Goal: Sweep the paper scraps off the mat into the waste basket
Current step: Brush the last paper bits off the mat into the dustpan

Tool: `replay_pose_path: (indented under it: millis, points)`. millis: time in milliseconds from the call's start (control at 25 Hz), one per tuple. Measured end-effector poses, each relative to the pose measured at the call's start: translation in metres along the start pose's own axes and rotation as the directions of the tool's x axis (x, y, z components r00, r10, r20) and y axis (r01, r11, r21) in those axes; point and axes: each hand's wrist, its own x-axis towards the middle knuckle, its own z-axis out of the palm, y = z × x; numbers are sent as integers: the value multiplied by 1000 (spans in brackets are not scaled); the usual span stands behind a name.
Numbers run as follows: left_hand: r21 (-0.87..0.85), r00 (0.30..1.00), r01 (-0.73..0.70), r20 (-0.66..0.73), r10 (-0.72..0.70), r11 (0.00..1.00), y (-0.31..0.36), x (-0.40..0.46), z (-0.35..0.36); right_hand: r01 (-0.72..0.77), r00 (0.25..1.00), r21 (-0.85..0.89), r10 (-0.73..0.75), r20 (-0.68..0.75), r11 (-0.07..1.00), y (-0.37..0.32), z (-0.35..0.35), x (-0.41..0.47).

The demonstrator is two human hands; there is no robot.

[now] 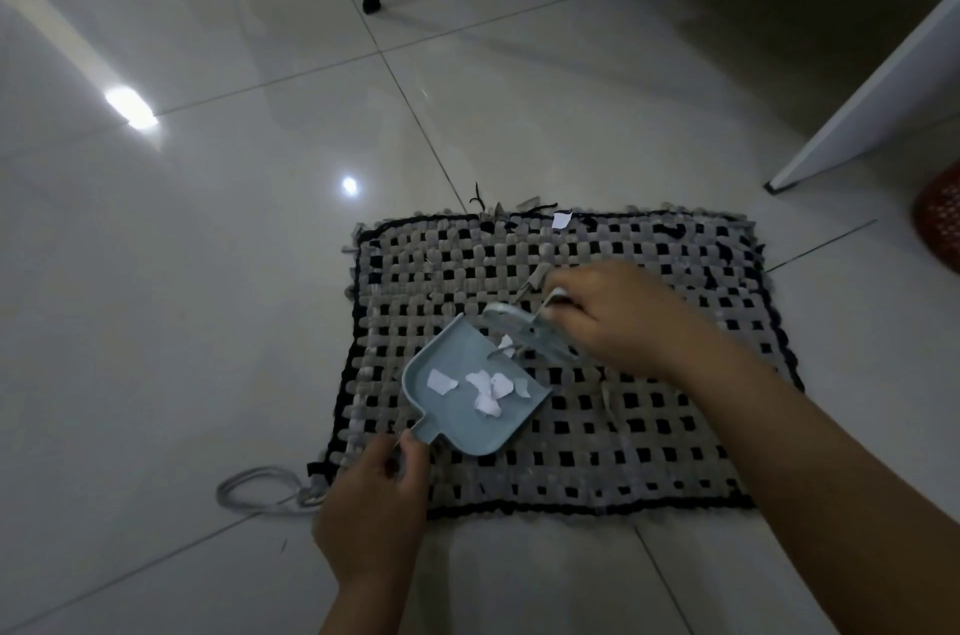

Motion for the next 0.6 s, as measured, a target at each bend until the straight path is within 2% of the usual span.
replay_pose_path:
  millis: [80, 160, 240, 360, 480, 600]
  points:
    - [-13, 1000, -3, 0, 3, 1000, -2, 0, -3, -73, 993, -32, 70, -90, 997, 9, -4, 2]
    - [-8, 1000, -6, 1, 6, 1000, -6, 0, -5, -120, 988, -106, 108, -112, 987, 10, 2, 6]
    - [24, 999, -31, -9, 32, 999, -10, -1, -6, -92, 995, -149, 88, -38, 985, 2, 12, 9]
    - [51, 994, -94, -56, 97, 994, -17, -1, -6, 29, 995, -190, -11, 96, 981, -12, 26, 7]
    - [30, 995, -85, -55, 87, 996, -18, -4, -7, 84, 988, -112, -68, 142, 990, -20, 28, -3]
    - [16, 998, -64, -17, 64, 998, -20, -5, -6, 37, 998, 21, -38, 48, 999, -18, 17, -12]
